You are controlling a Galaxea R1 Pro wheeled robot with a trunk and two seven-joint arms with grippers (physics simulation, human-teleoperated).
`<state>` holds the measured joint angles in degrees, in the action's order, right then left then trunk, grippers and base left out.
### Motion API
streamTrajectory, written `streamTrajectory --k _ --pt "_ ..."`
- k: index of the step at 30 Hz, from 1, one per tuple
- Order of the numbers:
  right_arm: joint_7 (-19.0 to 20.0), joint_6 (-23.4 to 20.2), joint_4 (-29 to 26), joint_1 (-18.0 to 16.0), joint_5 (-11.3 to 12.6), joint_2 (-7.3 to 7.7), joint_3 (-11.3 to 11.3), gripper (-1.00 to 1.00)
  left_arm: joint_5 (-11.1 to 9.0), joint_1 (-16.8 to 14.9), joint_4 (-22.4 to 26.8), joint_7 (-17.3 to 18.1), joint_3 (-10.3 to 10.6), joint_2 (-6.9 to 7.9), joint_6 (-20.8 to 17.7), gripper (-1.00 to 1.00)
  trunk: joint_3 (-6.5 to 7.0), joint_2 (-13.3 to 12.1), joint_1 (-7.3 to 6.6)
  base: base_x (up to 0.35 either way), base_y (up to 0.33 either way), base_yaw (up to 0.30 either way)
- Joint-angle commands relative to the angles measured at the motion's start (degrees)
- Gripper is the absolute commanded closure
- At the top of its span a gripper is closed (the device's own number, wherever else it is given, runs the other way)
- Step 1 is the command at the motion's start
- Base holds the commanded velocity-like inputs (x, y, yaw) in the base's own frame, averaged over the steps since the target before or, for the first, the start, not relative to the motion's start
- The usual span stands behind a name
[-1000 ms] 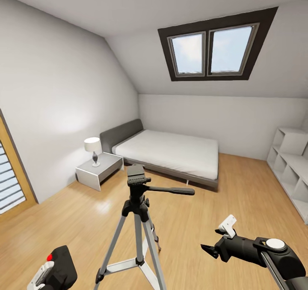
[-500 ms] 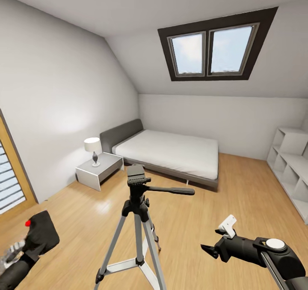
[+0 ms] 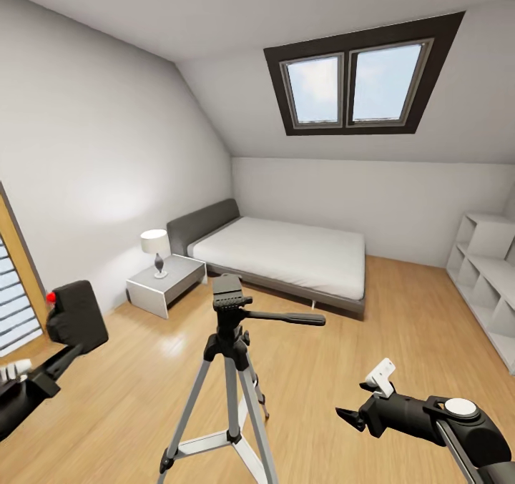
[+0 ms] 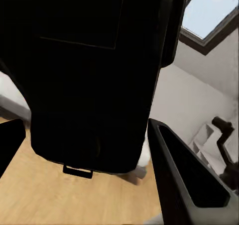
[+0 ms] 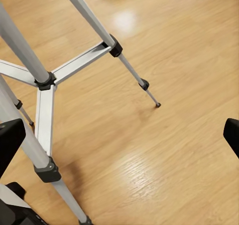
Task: Attach the digital camera to the camera tripod in the bedroom.
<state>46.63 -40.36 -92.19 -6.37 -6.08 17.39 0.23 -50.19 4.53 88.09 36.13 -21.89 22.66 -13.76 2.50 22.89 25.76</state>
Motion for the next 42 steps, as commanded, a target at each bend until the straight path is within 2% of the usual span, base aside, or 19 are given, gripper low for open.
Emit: streamTrajectory --k 1,4,6,9,11,13,15,19,20,21,22,26,27,28,32,34,35,38,42 --pt "0.5 -0.1 -0.1 0.0 -0.6 0.01 0.0 -1.00 -0.2 0.0 0.8 1.6 -0.1 -0.02 0.0 1.00 -0.01 0.0 0.02 0.000 0.000 0.000" --pt "0.5 -0.1 -0.1 0.0 -0.6 0.01 0.0 -1.00 0.0 0.0 1.9 5.0 -0.1 -0.11 1.3 1.00 -0.01 0.0 0.02 0.000 0.000 0.000" --pt "0.5 -0.1 -0.1 0.0 -0.6 0.01 0.0 -1.00 0.1 -0.4 2.7 8.5 -0.1 -0.09 3.1 1.00 -0.01 0.0 0.02 0.000 0.000 0.000" --pt "0.5 -0.1 -0.1 0.0 -0.6 0.01 0.0 -1.00 0.2 -3.0 3.4 12.6 0.2 0.15 4.3 1.00 -0.01 0.0 0.02 0.000 0.000 0.000" --pt "0.5 -0.1 0.0 0.0 -0.6 0.01 0.0 -1.00 0.3 -5.5 3.6 14.3 1.0 0.34 3.0 1.00 -0.01 0.0 0.02 0.000 0.000 0.000" --pt "0.5 -0.1 0.0 0.0 -0.6 0.01 -0.1 -1.00 0.6 -8.5 3.8 15.5 3.0 0.61 -0.1 1.00 -0.01 0.0 0.02 0.000 0.000 0.000" --pt "0.4 -0.1 0.0 0.0 -0.6 0.01 -0.1 -1.00 0.8 -12.3 3.9 16.2 6.0 1.16 -3.9 1.00 -0.01 0.0 0.02 0.000 0.000 0.000" --pt "0.3 -0.1 0.0 0.0 -0.6 0.01 -0.2 -1.00 1.5 -20.8 4.0 16.5 13.6 3.61 -10.7 1.00 -0.01 0.0 0.02 0.000 0.000 0.000" --pt "0.3 -0.1 0.0 0.0 -0.6 0.01 -0.2 -1.00 1.5 -20.8 4.0 16.5 13.6 3.61 -10.7 1.00 -0.01 0.0 0.02 0.000 0.000 0.000" --pt "0.3 -0.1 0.0 0.0 -0.6 0.01 -0.2 -1.00 2.0 -23.0 4.0 16.5 15.5 4.35 -12.0 1.00 -0.01 0.0 0.02 0.000 0.000 0.000" --pt "0.2 -0.1 0.0 0.0 -0.5 0.01 -0.2 -1.00 3.4 -27.5 4.1 16.6 18.7 5.70 -14.0 1.00 -0.01 0.0 0.02 0.000 0.000 0.000" --pt "0.1 -0.1 0.3 -0.1 -0.5 0.01 -0.2 -1.00 6.7 -36.2 4.1 17.1 23.9 7.40 -18.1 1.00 -0.01 0.0 0.02 0.000 0.000 0.000" --pt "0.2 -0.1 0.6 -0.1 -0.6 0.01 -0.1 -1.00 8.7 -40.4 4.1 17.8 26.4 7.81 -20.1 1.00 -0.01 0.0 0.02 0.000 0.000 0.000" --pt "0.4 0.0 0.8 -0.1 -0.4 -0.03 0.1 -1.00 11.9 -45.8 3.9 20.1 29.2 8.15 -21.9 1.00 -0.01 0.0 0.02 0.000 0.000 0.000" --pt "1.0 -0.1 1.0 0.0 0.1 -0.14 0.4 -1.00 17.1 -50.6 3.7 25.0 31.0 8.26 -23.0 1.00 -0.01 0.0 0.02 0.000 0.000 0.000" --pt "2.8 -0.1 1.0 0.0 0.6 -0.23 0.8 -1.00 19.9 -52.3 3.7 27.4 31.5 8.18 -23.4 1.00 -0.01 0.0 0.02 0.000 0.000 0.000" --pt "2.8 -0.1 1.0 0.0 0.6 -0.23 0.8 -1.00 19.9 -52.3 3.7 27.4 31.5 8.18 -23.4 1.00 -0.01 0.0 0.02 0.000 0.000 0.000" --pt "8.6 0.0 1.0 0.2 1.0 -0.37 2.2 -1.00 23.1 -54.5 3.6 30.5 31.9 8.06 -23.9 1.00 -0.01 0.0 0.02 0.000 0.000 0.000" --pt "15.9 0.0 1.0 0.2 0.9 -0.50 3.6 -1.00 25.3 -56.6 3.6 33.4 32.2 7.98 -24.3 1.00 -0.01 0.0 0.02 0.000 0.000 0.000"
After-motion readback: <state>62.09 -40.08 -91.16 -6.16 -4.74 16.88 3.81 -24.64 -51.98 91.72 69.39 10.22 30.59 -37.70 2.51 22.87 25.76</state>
